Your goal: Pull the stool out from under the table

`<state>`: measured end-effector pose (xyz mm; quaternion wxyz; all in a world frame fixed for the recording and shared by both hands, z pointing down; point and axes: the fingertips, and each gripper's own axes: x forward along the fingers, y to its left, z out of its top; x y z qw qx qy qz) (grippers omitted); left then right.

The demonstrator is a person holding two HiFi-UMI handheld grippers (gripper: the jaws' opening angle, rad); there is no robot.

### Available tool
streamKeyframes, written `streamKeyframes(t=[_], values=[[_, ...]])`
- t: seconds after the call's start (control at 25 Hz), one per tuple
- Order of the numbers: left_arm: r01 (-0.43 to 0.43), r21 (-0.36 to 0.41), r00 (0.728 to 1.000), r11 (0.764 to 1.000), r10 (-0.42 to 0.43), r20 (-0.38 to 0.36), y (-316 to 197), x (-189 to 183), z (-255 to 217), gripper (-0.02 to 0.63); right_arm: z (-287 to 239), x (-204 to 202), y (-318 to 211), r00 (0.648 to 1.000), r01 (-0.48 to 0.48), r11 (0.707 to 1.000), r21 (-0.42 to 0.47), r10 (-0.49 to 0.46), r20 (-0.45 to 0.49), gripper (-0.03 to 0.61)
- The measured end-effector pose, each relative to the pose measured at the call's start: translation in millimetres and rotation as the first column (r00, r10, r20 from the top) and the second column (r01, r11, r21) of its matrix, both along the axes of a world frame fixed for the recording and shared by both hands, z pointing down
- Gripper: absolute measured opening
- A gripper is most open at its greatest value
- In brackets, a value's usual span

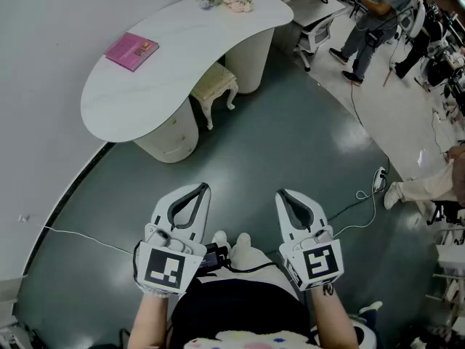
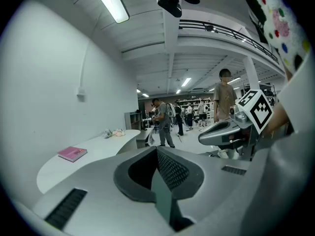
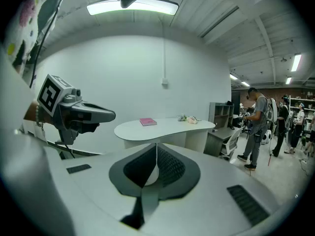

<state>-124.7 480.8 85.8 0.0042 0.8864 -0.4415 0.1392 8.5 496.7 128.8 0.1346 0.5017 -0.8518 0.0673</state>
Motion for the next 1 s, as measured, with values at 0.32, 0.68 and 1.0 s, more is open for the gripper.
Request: streamKeyframes(t=[0.32,0.68,1.0], values=[[0.008,0.000,1.000,1.000,-0.008,0.001,6,7,-1,0.017,1,8,6,1.000,0.010,1.000,0.003,-0.010,-0.010,0.037],[0.016,0.015,1.000,1.000,-0.016,0.012,16,22,-3,0.015,4,25,11,0.999,-0.010,1.000,-0.013,0.011,0.039,0.037],[0.068,0.025,0.998,0.997,-0.068,0.012,19,32,-8,0.015,4,41,11,0.999,0.010,1.000,-0.001,-0.010,0.039,0.038]])
